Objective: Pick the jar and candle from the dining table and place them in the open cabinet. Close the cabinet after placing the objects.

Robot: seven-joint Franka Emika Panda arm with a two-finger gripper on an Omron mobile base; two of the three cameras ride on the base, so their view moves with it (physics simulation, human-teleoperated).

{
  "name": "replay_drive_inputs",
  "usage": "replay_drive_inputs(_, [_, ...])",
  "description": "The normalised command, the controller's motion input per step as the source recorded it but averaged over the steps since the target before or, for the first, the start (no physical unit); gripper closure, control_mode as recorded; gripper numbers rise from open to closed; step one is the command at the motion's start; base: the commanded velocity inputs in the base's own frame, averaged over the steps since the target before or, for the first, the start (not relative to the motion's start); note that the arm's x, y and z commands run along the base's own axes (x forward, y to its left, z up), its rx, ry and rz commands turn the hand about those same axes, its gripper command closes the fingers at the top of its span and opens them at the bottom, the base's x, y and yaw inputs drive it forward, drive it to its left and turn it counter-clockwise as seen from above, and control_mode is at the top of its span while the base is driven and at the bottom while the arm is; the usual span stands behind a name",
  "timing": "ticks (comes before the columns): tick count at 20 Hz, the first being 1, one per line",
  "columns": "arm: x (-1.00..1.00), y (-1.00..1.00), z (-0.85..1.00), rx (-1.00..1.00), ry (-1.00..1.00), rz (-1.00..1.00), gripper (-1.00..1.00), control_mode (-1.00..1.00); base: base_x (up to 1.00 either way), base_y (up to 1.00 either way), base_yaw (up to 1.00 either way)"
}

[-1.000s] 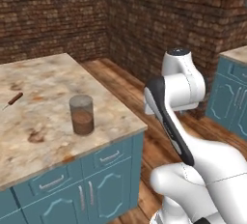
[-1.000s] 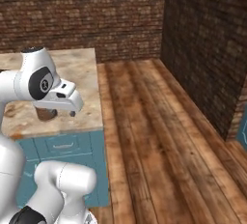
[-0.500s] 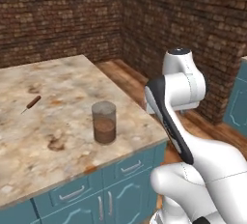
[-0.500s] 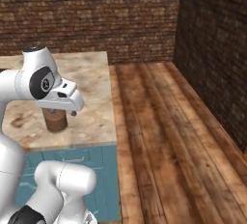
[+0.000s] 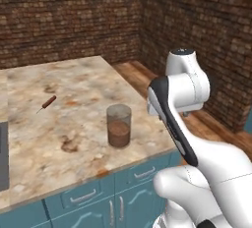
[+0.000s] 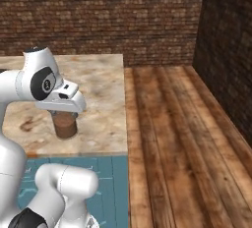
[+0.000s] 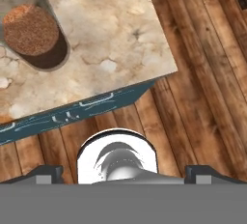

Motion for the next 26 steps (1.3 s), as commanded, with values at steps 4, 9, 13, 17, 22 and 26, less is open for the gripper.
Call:
replay_drive_inputs(4, [0.0, 0.0, 0.0, 0.0, 0.0, 0.0, -1.0, 1.0, 0.36, 0.51, 0.14])
replay_drive_inputs(9, [0.0, 0.0, 0.0, 0.0, 0.0, 0.0, -1.0, 1.0, 0.34, 0.4, 0.1])
replay_drive_inputs(13, [0.0, 0.0, 0.0, 0.0, 0.0, 0.0, -1.0, 1.0, 0.08, 0.0, 0.07])
replay_drive_inputs(17, [0.0, 0.0, 0.0, 0.0, 0.0, 0.0, -1.0, 1.0, 0.18, 0.0, 0.08])
replay_drive_inputs(22, [0.0, 0.0, 0.0, 0.0, 0.0, 0.0, -1.0, 1.0, 0.31, 0.11, 0.03])
replay_drive_inputs(26, [0.02, 0.0, 0.0, 0.0, 0.0, 0.0, -1.0, -1.0, 0.12, 0.02, 0.01])
